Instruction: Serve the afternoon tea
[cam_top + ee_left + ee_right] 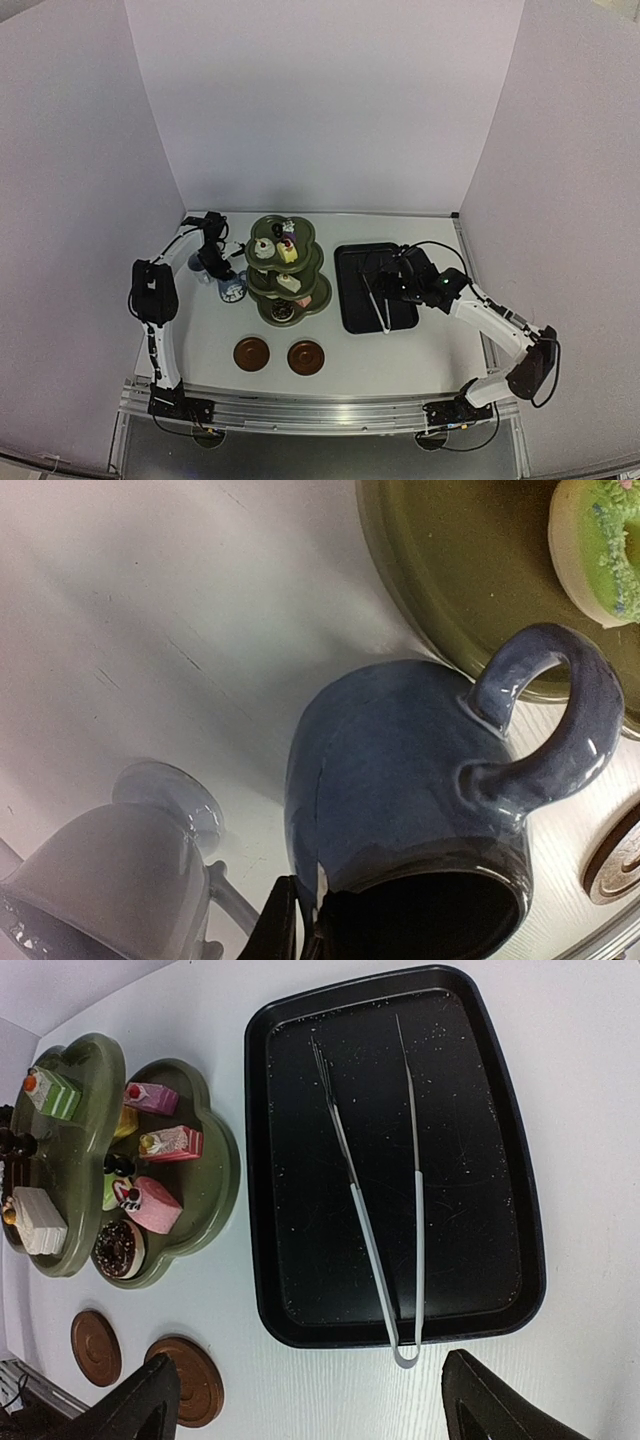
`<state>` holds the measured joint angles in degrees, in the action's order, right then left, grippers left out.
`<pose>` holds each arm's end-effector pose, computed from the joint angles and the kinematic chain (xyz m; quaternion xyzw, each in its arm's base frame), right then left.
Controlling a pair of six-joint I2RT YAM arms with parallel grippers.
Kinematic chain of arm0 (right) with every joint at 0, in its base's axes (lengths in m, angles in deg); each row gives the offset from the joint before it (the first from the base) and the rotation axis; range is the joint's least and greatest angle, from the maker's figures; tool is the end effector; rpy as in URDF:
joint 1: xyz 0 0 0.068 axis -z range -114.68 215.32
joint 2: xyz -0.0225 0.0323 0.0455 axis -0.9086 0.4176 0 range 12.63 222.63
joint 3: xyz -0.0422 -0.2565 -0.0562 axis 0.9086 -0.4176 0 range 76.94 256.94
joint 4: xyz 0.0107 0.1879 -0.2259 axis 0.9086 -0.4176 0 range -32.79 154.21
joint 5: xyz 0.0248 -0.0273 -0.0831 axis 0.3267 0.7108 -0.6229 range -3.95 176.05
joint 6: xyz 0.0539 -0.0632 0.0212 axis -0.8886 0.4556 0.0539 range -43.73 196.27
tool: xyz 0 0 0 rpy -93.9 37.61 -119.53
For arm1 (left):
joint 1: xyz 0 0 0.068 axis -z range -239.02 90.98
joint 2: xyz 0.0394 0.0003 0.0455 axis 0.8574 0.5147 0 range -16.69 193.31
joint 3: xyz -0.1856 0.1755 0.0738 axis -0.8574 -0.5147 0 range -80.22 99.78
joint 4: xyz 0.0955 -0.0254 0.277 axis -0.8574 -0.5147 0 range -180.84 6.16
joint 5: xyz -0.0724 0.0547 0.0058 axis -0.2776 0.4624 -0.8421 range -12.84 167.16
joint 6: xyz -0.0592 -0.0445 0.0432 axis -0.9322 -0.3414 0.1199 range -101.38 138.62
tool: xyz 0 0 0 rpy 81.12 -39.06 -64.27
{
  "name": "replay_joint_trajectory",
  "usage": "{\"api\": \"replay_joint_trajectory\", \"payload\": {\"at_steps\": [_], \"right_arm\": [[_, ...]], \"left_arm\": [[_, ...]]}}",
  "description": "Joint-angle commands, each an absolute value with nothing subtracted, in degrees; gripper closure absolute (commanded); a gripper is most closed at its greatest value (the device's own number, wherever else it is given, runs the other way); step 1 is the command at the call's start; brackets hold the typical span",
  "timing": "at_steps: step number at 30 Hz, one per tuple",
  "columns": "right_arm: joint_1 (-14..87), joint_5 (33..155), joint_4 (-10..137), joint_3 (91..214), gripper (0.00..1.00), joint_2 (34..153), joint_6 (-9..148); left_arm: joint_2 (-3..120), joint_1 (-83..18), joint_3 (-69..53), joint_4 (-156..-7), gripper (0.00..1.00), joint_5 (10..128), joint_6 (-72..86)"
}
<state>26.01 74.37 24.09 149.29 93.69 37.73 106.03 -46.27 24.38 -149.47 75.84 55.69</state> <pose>0.2904 0.2179 0.2728 0.0295 0.9315 0.1456 0.3319 0.4478 -0.1031 0.1509 0.4211 0.9053 0.0002 0.0557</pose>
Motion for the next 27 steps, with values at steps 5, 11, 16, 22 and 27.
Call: {"api": "replay_joint_trajectory", "payload": {"at_steps": [5, 11, 16, 22, 27], "right_arm": [[25.7, 74.7, 24.2, 148.9, 0.12, 91.8, 37.1], [25.7, 74.4, 24.3, 149.2, 0.12, 91.9, 37.3], [25.7, 74.6, 24.2, 149.9, 0.12, 91.8, 37.8], [25.7, 74.0, 24.3, 150.5, 0.12, 91.6, 38.2], [25.7, 74.2, 24.3, 151.2, 0.12, 92.3, 38.8]], "left_arm": [[97.9, -45.6, 21.6, -151.1, 1.0, 73.7, 56.3], [92.6, -45.6, 17.3, -148.4, 1.0, 76.6, 55.7], [88.0, -45.6, 14.1, -148.5, 1.0, 78.2, 55.7], [78.4, -45.2, 8.4, -151.1, 1.0, 78.2, 55.5], [68.4, -40.2, 0.3, -153.4, 1.0, 78.7, 53.6]]}}
